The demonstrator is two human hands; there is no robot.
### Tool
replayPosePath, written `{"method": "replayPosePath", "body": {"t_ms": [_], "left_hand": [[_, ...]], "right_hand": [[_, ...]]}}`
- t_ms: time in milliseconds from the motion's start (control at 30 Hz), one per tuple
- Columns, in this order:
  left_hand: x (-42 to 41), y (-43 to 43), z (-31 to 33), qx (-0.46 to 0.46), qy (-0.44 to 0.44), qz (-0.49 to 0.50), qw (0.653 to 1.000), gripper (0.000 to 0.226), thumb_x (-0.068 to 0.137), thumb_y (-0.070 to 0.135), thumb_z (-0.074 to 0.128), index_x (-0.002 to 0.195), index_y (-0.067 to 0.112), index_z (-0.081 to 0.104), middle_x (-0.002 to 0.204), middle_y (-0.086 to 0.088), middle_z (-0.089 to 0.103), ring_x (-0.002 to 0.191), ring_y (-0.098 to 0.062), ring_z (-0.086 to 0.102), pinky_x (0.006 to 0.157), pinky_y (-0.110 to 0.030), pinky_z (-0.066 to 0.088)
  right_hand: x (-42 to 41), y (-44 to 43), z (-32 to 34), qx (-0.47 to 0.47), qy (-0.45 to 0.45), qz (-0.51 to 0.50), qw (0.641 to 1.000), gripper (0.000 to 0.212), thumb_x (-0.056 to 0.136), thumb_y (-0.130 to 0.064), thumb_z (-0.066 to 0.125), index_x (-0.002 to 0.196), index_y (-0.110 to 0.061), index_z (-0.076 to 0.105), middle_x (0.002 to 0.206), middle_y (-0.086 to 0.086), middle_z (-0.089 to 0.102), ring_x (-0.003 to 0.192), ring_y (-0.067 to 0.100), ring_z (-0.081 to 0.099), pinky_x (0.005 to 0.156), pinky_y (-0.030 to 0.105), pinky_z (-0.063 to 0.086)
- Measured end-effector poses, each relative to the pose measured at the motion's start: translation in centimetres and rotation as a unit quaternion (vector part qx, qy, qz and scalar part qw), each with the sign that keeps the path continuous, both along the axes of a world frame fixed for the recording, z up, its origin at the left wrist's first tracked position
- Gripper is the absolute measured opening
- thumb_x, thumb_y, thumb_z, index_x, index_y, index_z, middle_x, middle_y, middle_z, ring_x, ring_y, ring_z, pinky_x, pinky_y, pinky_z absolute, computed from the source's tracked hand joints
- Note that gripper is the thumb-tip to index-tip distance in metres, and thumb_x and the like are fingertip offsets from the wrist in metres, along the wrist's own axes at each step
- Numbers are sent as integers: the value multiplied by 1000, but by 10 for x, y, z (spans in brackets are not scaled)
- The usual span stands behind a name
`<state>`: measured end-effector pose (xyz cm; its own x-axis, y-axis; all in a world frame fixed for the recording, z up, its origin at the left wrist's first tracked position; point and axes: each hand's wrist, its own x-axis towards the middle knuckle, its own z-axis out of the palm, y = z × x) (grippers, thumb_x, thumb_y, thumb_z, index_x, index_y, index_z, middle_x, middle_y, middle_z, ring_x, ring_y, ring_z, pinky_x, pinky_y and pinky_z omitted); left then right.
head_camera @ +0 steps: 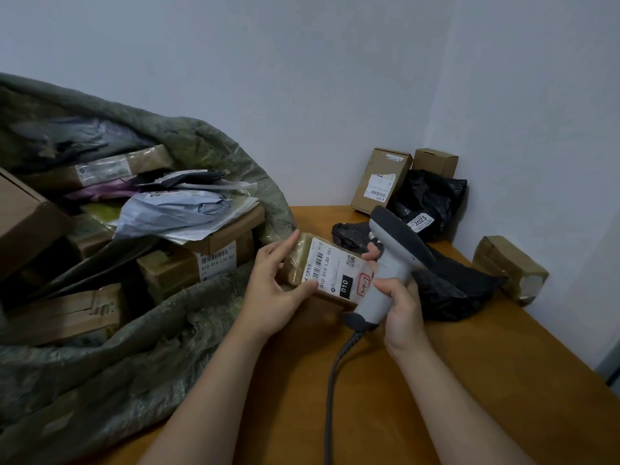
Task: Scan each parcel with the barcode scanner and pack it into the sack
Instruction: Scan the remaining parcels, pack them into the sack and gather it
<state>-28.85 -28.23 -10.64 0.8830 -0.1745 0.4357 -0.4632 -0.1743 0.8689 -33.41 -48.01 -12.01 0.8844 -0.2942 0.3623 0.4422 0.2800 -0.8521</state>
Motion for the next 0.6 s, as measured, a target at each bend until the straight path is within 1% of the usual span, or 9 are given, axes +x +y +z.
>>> {"method": "replayPosePath", "body": {"t_ms": [100, 167, 233, 333, 400, 467, 500, 567, 600], "left_hand": [[0, -3, 2, -73, 5, 23, 997, 55, 85, 6, 82, 130, 26, 57, 134, 4, 58, 118, -11, 66, 95, -40, 60], [2, -5, 1, -103, 0, 44, 994, 39, 90, 7, 78, 122, 17, 59, 127, -2, 64, 115, -16, 69, 90, -40, 62], [4, -7, -2, -82, -39, 60, 994, 32, 96, 14, 73, 126, 22, 63, 126, 2, 67, 117, -16, 68, 94, -45, 60], [0, -9, 1, -72, -64, 68, 993, 33, 101, 15, 64, 131, 27, 60, 122, 19, 65, 114, -9, 66, 89, -42, 62], [1, -8, -1, -59, -89, 84, 991, 26, 103, 21, 60, 127, 31, 57, 119, 17, 64, 115, -10, 65, 87, -46, 62], [5, -7, -4, -37, -114, 106, 987, 19, 104, 31, 56, 122, 36, 57, 126, 11, 63, 129, -19, 59, 93, -53, 58], [7, -7, -6, -25, -122, 120, 985, 17, 105, 33, 54, 120, 39, 57, 133, 12, 61, 138, -21, 53, 100, -54, 55], [6, -9, -5, -11, -134, 163, 977, 20, 105, 27, 55, 119, 40, 59, 146, 21, 49, 150, -16, 37, 113, -47, 45], [3, -11, -3, -9, -139, 190, 972, 22, 105, 24, 55, 120, 40, 60, 151, 19, 43, 152, -13, 32, 115, -44, 41]], "right_hand": [[2, -1, -2, 29, 0, 12, 1000, 41, 76, -11, 57, 115, -12, 67, 111, 2, 76, 111, 20, 71, 83, 28, 59], [2, 0, -2, 34, 15, 10, 999, 39, 74, -12, 57, 111, -17, 69, 108, -1, 77, 109, 19, 72, 83, 29, 60], [1, 3, -2, 10, 38, 13, 999, 37, 73, -15, 58, 108, -19, 69, 104, -5, 77, 105, 15, 73, 80, 27, 58], [1, 7, -1, -24, 66, 24, 997, 31, 72, -18, 60, 101, -21, 72, 101, -3, 76, 101, 18, 71, 77, 28, 56], [0, 9, 0, -33, 74, 29, 996, 30, 72, -20, 60, 98, -23, 74, 106, -1, 76, 101, 17, 71, 76, 28, 54], [0, 10, -2, -35, 93, 29, 995, 28, 71, -22, 60, 91, -28, 79, 103, -2, 77, 97, 13, 71, 79, 30, 53], [0, 11, -2, -39, 103, 27, 994, 29, 70, -23, 60, 90, -29, 80, 103, -1, 77, 99, 16, 70, 83, 34, 53], [0, 12, -3, -46, 111, 34, 992, 34, 70, -24, 60, 98, -25, 78, 110, 10, 75, 110, 29, 68, 92, 45, 51], [0, 13, -3, -47, 109, 38, 992, 37, 70, -23, 59, 103, -20, 75, 113, 13, 73, 115, 31, 66, 95, 46, 50]]}}
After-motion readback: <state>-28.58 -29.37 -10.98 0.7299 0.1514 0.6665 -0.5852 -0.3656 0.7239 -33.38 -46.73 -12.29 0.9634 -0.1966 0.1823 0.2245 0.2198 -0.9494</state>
